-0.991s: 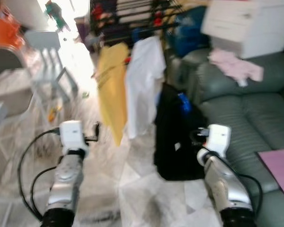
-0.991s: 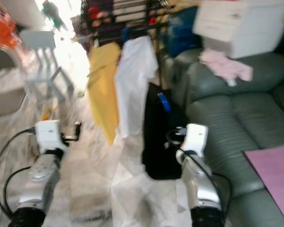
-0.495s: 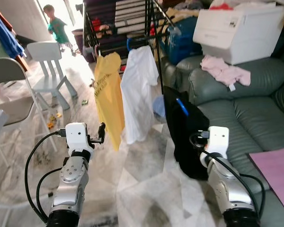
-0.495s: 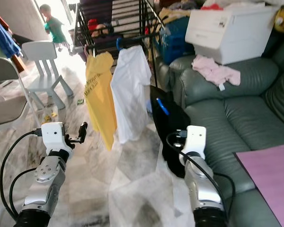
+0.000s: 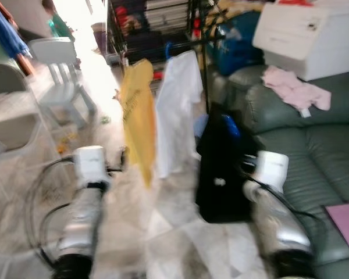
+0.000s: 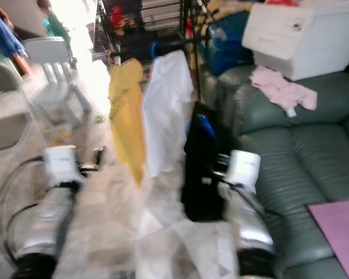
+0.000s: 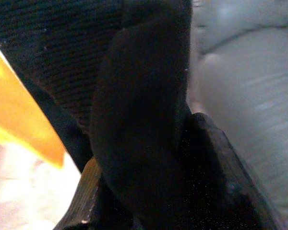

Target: Hang hanger

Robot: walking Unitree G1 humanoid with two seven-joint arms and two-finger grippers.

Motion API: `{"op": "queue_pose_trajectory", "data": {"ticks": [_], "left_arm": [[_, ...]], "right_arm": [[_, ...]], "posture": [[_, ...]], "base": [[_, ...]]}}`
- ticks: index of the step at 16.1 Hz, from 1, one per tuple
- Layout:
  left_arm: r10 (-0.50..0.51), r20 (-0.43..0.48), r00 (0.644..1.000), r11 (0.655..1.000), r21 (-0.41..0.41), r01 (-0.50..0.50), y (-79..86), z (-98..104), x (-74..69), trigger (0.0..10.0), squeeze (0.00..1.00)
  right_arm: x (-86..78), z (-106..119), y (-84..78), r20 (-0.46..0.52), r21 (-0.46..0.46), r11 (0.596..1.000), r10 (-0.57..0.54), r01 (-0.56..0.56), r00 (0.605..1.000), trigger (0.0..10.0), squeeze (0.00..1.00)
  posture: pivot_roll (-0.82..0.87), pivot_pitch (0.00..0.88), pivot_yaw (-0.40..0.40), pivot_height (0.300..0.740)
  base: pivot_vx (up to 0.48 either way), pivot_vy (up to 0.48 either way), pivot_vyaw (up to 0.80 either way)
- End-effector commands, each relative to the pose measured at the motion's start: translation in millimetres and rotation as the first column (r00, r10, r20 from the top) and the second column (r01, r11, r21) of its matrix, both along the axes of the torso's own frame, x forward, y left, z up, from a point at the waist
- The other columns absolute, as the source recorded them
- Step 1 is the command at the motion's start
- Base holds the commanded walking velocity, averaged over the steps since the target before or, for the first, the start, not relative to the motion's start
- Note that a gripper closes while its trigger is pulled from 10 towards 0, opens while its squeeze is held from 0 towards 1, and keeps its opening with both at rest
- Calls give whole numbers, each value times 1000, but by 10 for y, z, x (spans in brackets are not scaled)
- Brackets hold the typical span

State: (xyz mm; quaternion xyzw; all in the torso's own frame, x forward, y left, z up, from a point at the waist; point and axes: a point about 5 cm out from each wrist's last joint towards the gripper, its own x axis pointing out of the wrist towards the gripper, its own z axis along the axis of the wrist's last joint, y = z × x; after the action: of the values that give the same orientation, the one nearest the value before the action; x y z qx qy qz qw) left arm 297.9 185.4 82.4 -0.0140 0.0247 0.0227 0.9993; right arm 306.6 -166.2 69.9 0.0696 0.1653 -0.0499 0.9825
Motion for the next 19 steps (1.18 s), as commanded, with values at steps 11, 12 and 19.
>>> {"op": "queue_pose_trajectory", "data": {"ticks": [11,12,19], "left_arm": [[-50,1,999,998,-38,50,-107,52,68,10000,0],[-48,-4,999,998,-41,48,-103,52,75,10000,0],[-67,-9,998,997,-31,66,-121,61,90,10000,0]], "right_arm": [[148,180,-186,83,-13,996,-90,91,992,10000,0],[165,192,-187,87,-10,995,-96,97,992,10000,0],[201,195,-173,87,1,995,-104,104,991,10000,0]], "posture": [[-151,0,124,740],[-151,0,124,740],[-146,0,124,740]], "base": [[444,48,0],[364,311,0],[319,359,-64]]}}
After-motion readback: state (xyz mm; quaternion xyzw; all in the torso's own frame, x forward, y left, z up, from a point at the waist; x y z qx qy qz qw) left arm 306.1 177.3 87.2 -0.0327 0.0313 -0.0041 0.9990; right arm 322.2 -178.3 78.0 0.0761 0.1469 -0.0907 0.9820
